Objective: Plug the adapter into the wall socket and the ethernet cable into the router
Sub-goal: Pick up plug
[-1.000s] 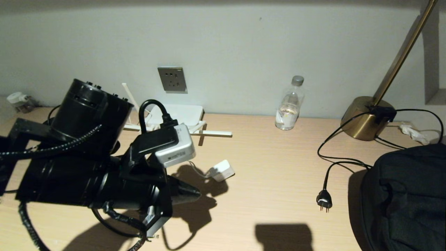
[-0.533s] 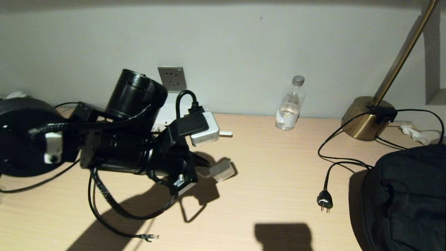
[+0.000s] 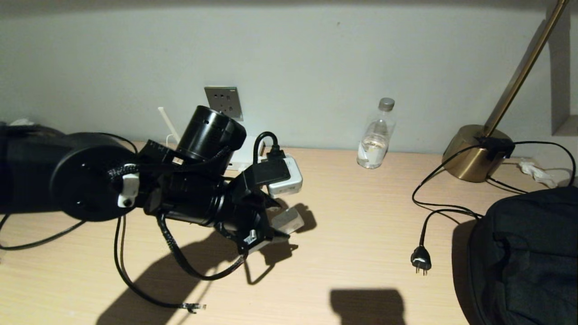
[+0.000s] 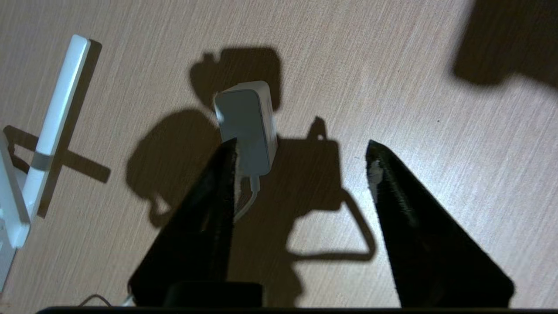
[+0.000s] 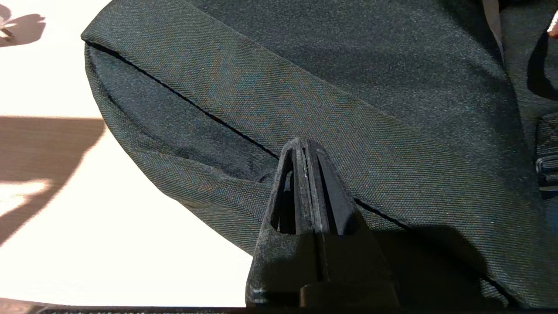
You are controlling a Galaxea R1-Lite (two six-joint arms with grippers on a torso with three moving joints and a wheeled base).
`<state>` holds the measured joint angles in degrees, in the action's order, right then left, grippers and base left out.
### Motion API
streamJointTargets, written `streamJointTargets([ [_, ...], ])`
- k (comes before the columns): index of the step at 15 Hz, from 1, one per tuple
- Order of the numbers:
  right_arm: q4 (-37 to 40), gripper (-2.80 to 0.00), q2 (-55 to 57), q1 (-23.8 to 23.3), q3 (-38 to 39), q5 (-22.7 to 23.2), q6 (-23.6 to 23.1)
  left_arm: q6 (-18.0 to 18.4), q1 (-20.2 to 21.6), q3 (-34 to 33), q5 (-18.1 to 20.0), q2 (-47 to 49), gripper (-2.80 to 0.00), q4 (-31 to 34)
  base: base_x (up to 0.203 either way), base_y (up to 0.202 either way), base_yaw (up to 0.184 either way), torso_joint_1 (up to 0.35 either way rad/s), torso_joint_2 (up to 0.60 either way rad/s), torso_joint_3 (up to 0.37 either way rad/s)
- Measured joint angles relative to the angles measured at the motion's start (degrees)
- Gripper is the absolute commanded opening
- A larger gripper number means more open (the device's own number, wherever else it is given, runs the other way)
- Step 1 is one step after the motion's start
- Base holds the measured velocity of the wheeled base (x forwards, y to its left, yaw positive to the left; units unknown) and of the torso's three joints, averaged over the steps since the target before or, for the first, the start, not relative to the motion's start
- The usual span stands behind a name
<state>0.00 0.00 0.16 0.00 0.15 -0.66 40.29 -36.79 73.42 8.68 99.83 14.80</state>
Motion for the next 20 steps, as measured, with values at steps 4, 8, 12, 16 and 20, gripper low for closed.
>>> streamJointTargets([
  [4,0.00,-2.80,0.00,0.00,0.00,-0.03,-0.02,3.09,0.03,4.10,0.19,3.35,0.00,1.13,0.000,0.000,0.000,0.000,0.00,0.000],
  [8,0.00,-2.80,0.00,0.00,0.00,-0.01,-0.20,4.11,0.49,12.19,-0.11,6.97,0.00,9.76,0.000,0.000,0.000,0.000,0.00,0.000],
  [12,0.00,-2.80,0.00,0.00,0.00,0.01,-0.30,3.88,0.66,14.69,0.16,9.49,0.00,11.98,0.000,0.000,0.000,0.000,0.00,0.000],
  [16,0.02,-2.80,0.00,0.00,0.00,-0.01,-0.33,2.75,0.92,15.06,0.22,11.37,0.00,11.49,0.000,0.000,0.000,0.000,0.00,0.000],
  [20,0.05,-2.80,0.00,0.00,0.00,0.01,-0.36,1.50,1.06,15.31,0.20,12.60,0.00,11.73,0.000,0.000,0.000,0.000,0.00,0.000],
])
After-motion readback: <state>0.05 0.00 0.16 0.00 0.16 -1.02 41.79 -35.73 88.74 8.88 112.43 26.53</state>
